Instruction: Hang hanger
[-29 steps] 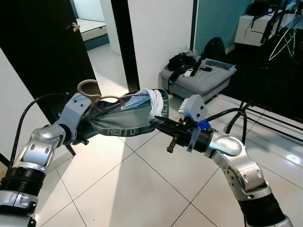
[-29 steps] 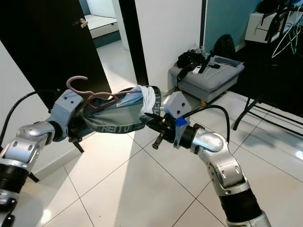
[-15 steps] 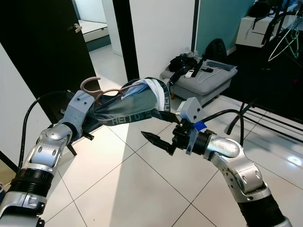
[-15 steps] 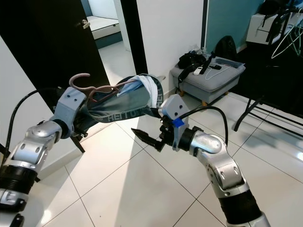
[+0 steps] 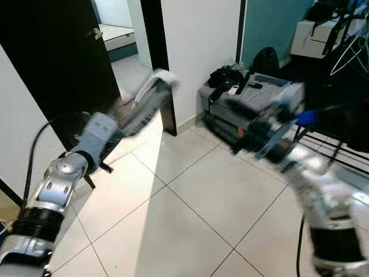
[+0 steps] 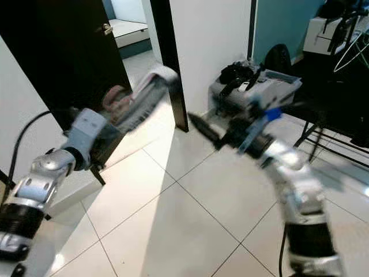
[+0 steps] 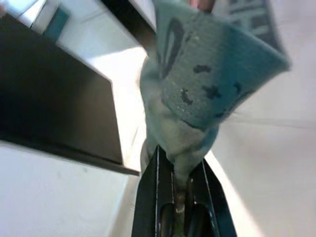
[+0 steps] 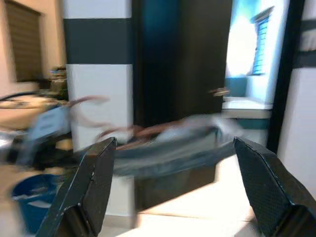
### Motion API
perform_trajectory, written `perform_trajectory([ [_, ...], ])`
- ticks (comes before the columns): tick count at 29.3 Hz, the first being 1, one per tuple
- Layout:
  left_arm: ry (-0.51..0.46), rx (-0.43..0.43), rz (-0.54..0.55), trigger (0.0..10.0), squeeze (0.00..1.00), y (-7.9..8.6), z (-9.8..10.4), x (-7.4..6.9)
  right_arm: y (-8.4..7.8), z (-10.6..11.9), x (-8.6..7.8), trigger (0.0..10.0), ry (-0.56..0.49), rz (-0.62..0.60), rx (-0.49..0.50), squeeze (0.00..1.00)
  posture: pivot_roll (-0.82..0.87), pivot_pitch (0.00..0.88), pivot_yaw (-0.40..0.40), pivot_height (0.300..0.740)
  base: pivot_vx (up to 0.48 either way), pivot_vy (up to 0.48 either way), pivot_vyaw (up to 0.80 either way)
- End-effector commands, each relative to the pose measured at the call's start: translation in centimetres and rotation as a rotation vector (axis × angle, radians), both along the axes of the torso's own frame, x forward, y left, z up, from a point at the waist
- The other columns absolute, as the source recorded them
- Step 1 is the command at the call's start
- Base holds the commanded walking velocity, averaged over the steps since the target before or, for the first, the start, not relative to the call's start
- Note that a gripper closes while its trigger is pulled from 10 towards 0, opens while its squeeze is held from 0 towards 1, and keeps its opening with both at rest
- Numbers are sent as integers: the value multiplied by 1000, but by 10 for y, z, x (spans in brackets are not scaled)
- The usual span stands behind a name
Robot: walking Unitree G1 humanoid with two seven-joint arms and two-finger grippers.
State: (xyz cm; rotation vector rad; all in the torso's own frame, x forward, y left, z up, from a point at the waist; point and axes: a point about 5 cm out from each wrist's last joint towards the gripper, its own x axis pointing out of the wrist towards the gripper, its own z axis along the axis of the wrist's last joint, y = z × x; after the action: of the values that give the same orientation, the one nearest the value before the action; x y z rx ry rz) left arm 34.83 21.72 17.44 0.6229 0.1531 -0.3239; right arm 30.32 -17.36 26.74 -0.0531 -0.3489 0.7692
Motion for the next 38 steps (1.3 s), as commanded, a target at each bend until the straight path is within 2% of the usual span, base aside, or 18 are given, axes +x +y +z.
perform_trajectory([
  [1, 18, 91, -105, 10000, 0, -3, 2, -4, 2, -2, 1, 10000, -1, 26, -46, 0, -76, 0, 96, 731, 0, 0, 0],
  [3, 89, 155, -265, 10000, 0, -13, 1, -11, 0, 1, 1, 10000, -15, 38, -136, 0, -73, 0, 93, 731, 0, 0, 0],
  [6, 123, 179, -326, 10000, 0, -17, 0, -15, 0, 1, 1, 10000, -19, 42, -174, 0, -73, 0, 93, 731, 0, 0, 0],
  [7, 162, 207, -391, 10000, 0, -21, -1, -19, 2, -2, 0, 10000, -17, 73, -240, 0, -73, 0, 93, 731, 0, 0, 0],
  [8, 162, 207, -391, 10000, 0, -21, -1, -19, 2, -2, 0, 10000, -17, 73, -240, 0, -73, 0, 93, 731, 0, 0, 0],
  [9, 247, 254, -559, 10000, 0, -33, -3, -30, 10, -8, -8, 10000, 9, 197, -370, 0, -75, 0, 93, 731, 0, 0, 0],
  [10, 247, 254, -559, 10000, 0, -33, -3, -30, 10, -8, -8, 10000, 9, 197, -370, 0, -75, 0, 93, 731, 0, 0, 0],
  [11, 279, 263, -617, 10000, 0, -37, -3, -35, 12, -11, -11, 10000, 22, 247, -414, 0, -75, 0, 93, 731, 0, 0, 0],
  [13, 279, 263, -617, 10000, 0, -37, -3, -35, 12, -11, -11, 10000, 22, 247, -414, 0, -75, 0, 93, 731, 0, 0, 0],
  [16, 377, 303, -851, 10000, 0, -57, -1, -52, 20, -13, -19, 10000, 56, 419, -506, 0, -82, 0, 91, 731, 0, 0, 0],
  [17, 392, 316, -896, 10000, 0, -61, 1, -55, 22, -13, -20, 10000, 61, 449, -524, 0, -82, 0, 91, 731, 0, 0, 0],
  [19, 403, 339, -937, 10000, 0, -65, 3, -55, 25, -17, -24, 10000, 79, 514, -564, 0, -83, 0, 92, 731, 0, 0, 0],
  [27, 411, 371, -973, 10000, 0, -68, 8, -55, 29, -28, -35, 10000, 148, 643, -630, 0, -84, 0, 99, 731, 0, 0, 0],
  [38, 430, 388, -988, 10000, 0, -67, 11, -56, 21, -27, -43, 10000, 216, 714, -616, 0, -82, 0, 106, 731, 0, 0, 0],
])
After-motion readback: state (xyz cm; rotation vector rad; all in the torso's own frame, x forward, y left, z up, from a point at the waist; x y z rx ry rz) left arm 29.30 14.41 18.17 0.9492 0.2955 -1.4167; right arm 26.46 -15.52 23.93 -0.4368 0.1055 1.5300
